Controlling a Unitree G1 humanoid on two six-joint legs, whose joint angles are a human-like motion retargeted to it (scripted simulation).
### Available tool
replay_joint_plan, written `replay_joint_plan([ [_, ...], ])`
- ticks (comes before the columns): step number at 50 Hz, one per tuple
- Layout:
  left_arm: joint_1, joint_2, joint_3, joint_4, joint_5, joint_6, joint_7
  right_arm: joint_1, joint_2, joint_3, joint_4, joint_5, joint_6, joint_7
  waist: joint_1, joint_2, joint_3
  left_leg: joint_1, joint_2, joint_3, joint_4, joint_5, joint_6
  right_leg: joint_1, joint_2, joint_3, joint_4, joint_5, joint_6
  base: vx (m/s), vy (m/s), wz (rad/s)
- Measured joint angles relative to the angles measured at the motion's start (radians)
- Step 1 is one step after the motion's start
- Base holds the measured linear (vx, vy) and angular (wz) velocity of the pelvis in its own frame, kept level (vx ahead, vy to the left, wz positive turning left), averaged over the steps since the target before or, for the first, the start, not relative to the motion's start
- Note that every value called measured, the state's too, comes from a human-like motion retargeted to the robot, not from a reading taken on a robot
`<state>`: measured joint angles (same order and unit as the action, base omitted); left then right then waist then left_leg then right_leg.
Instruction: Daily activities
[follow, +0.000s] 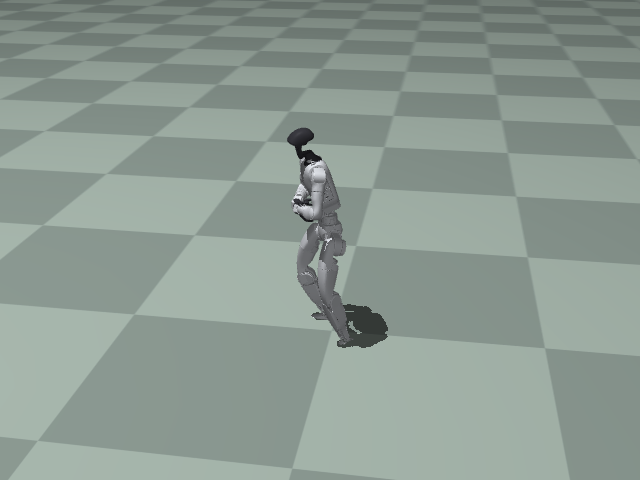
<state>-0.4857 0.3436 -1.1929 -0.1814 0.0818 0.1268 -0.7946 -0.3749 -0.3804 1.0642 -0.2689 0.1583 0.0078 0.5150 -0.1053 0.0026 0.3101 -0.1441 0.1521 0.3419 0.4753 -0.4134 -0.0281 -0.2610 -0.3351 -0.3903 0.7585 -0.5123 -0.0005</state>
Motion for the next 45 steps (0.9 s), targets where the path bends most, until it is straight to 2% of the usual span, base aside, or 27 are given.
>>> replay_joint_plan([
  [7, -0.017, 0.003, -0.01, -0.011, -0.019, 0.004, 0.005, -0.042, -0.004, 0.027, -0.009, 0.012, 0.002, 0.005, 0.011, 0.0, -0.012, -0.086, 0.006, -0.017, 0.107, -0.041, -0.002, -0.059, -0.03, -0.002, 0.067, -0.026, 0.001, 0.0, 0.0, 0.0],
  [10, -0.038, 0.007, 0.001, -0.021, -0.022, -0.003, 0.017, -0.068, -0.016, 0.029, -0.014, 0.015, -0.006, -0.004, 0.019, 0.027, -0.033, -0.094, 0.01, -0.018, 0.031, -0.007, -0.007, -0.07, 0.002, -0.025, 0.007, -0.001, -0.006, 0.0, 0.0, 0.0],
  [18, -0.032, 0.002, 0.0, -0.038, -0.001, -0.017, 0.051, -0.054, -0.016, 0.02, -0.019, 0.0, -0.024, -0.037, 0.03, 0.02, -0.028, -0.138, 0.002, -0.024, 0.108, -0.028, -0.014, -0.099, -0.042, -0.021, 0.069, -0.019, 0.01, -0.01, 0.0, 0.01],
  [20, -0.054, 0.004, 0.005, -0.043, 0.0, -0.02, 0.061, -0.071, -0.027, 0.014, -0.023, 0.0, -0.027, -0.045, 0.035, 0.03, -0.037, -0.109, -0.011, -0.017, -0.006, 0.02, -0.016, -0.095, -0.018, -0.035, 0.007, 0.005, 0.007, 0.0, 0.0, 0.0],
  [28, -0.061, 0.0, -0.003, -0.052, 0.026, -0.037, 0.099, -0.063, -0.026, 0.016, -0.026, -0.012, -0.04, -0.067, 0.03, 0.003, -0.026, -0.144, -0.023, -0.019, 0.071, -0.009, -0.012, -0.124, -0.063, -0.015, 0.076, -0.011, 0.021, -0.01, 0.0, 0.01],
  [45, -0.074, -0.006, -0.017, -0.044, 0.035, -0.064, 0.162, -0.055, -0.046, 0.027, -0.036, 0.008, -0.059, -0.091, 0.027, 0.004, -0.033, -0.148, -0.047, -0.012, 0.035, 0.003, -0.012, -0.145, -0.083, -0.011, 0.075, -0.009, 0.028, 0.0, 0.0, 0.0],
])
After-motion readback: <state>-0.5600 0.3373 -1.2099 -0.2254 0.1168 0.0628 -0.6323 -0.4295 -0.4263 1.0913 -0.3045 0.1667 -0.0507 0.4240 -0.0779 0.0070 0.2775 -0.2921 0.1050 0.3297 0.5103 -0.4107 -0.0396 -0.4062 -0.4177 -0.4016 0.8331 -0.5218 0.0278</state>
